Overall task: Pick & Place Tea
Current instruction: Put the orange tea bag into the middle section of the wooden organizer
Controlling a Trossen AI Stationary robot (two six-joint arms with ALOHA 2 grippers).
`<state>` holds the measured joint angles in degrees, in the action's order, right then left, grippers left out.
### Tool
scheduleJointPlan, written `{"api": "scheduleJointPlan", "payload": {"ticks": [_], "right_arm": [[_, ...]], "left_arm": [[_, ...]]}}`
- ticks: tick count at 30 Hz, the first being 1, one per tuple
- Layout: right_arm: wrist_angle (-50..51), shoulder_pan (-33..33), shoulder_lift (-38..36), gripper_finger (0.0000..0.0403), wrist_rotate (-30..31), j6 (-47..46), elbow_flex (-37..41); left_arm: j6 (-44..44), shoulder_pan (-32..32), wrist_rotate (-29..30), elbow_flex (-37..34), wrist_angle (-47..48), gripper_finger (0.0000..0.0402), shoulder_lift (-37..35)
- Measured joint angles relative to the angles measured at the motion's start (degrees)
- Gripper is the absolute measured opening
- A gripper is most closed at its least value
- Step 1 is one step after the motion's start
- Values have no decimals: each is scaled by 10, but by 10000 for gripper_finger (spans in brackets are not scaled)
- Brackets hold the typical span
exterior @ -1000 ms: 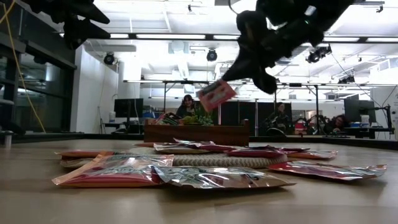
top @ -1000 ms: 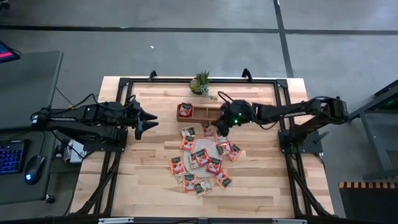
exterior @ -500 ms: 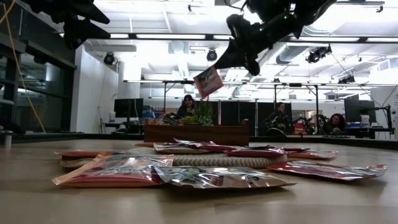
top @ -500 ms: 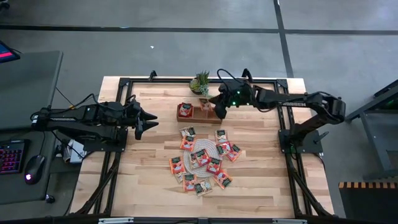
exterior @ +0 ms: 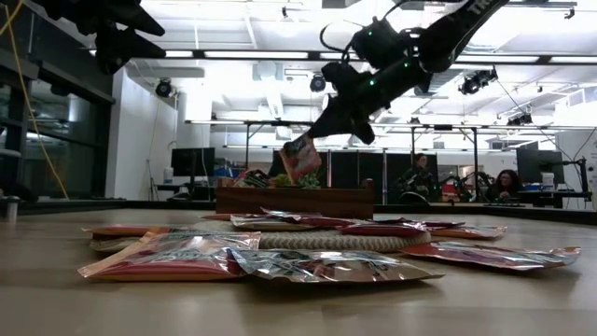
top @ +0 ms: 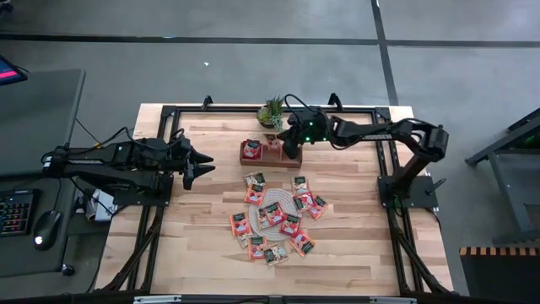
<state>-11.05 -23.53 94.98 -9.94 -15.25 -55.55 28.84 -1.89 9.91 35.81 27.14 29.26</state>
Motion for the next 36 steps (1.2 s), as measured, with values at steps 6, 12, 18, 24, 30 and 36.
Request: {"api": "scheduleJointPlan", "payload": {"ticks": [6,12,18,24,30,36], "right_arm": [[-16,-2,19,0,-4,-13,0],[-22,-2,23,0,-1,-18,0],[-23,-6,28,0,0,-28,0],[-21,-6,51,0,0,-57,0],[-36,-6,75,0,-1,-80,1],[-36,-10,75,0,5,-88,1]], "left_arm": [[0,0,0,0,0,172,0],[0,0,0,0,0,172,0],[-2,0,3,0,0,172,0],[-15,0,3,0,0,172,0],[-17,0,3,0,0,172,0],[-18,0,3,0,0,172,0]]}}
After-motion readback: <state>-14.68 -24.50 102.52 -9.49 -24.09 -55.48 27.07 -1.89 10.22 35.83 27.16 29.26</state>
